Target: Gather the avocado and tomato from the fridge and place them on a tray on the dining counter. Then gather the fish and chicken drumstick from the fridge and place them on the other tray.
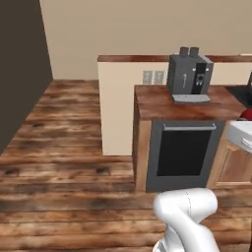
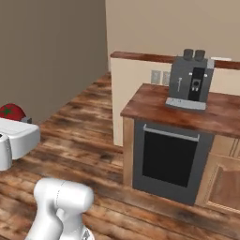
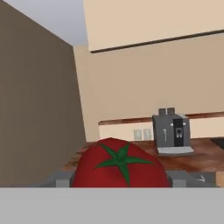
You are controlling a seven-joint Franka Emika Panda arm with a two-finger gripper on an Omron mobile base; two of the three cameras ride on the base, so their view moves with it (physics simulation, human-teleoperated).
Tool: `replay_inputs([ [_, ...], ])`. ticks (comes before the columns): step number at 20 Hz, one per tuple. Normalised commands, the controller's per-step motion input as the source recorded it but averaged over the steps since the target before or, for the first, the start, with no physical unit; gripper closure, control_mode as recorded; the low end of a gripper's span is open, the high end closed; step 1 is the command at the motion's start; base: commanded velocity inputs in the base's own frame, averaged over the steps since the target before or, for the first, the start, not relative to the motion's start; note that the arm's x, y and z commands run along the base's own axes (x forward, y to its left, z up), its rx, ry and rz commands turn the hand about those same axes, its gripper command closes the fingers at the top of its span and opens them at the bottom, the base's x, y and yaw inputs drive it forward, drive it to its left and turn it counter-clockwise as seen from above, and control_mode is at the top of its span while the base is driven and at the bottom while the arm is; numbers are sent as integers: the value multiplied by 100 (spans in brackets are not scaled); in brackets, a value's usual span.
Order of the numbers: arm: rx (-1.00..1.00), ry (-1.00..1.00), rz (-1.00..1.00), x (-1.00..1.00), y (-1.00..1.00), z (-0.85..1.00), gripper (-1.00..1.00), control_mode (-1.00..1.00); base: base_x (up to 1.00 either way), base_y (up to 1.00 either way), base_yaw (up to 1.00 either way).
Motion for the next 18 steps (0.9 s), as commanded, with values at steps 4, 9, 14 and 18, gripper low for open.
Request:
replay_inputs([
  [4,0,0,0,0,0,0,100,100,100,100,-46],
  [9,0,0,0,0,0,0,100,100,100,100,-39],
  [14,0,0,0,0,0,0,100,100,100,100,-27],
  [18,0,0,0,0,0,0,100,100,100,100,-36],
])
